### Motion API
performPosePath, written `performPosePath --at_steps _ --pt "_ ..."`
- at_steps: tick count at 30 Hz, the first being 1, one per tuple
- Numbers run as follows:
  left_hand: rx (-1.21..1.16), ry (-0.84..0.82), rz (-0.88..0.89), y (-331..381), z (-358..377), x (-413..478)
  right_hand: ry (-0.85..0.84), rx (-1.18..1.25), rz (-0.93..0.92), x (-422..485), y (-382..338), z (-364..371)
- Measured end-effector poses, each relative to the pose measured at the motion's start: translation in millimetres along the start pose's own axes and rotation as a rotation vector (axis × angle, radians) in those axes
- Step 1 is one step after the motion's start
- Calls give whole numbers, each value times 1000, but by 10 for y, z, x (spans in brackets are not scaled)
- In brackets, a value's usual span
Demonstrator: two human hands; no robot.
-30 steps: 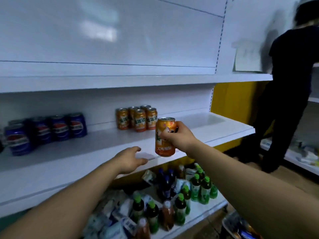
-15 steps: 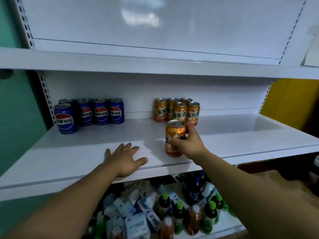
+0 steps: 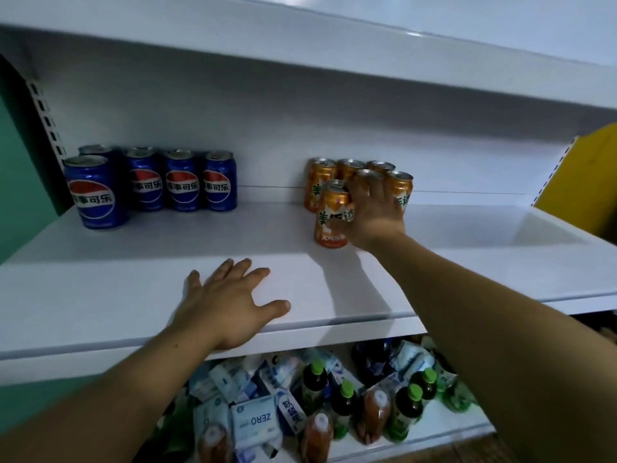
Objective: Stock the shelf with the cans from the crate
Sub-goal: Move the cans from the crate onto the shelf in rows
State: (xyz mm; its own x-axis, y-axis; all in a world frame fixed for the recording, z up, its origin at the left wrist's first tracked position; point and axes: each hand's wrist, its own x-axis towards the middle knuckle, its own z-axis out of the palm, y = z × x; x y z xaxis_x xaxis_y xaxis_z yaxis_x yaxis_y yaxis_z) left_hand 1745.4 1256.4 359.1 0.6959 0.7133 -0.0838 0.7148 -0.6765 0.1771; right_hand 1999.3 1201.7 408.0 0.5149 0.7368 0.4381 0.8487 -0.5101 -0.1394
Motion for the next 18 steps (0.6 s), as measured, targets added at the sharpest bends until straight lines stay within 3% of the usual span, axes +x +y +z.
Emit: performPosePath --at_steps 18 --pt "-27 19 -1 -25 17 -10 -24 -159 19 550 150 192"
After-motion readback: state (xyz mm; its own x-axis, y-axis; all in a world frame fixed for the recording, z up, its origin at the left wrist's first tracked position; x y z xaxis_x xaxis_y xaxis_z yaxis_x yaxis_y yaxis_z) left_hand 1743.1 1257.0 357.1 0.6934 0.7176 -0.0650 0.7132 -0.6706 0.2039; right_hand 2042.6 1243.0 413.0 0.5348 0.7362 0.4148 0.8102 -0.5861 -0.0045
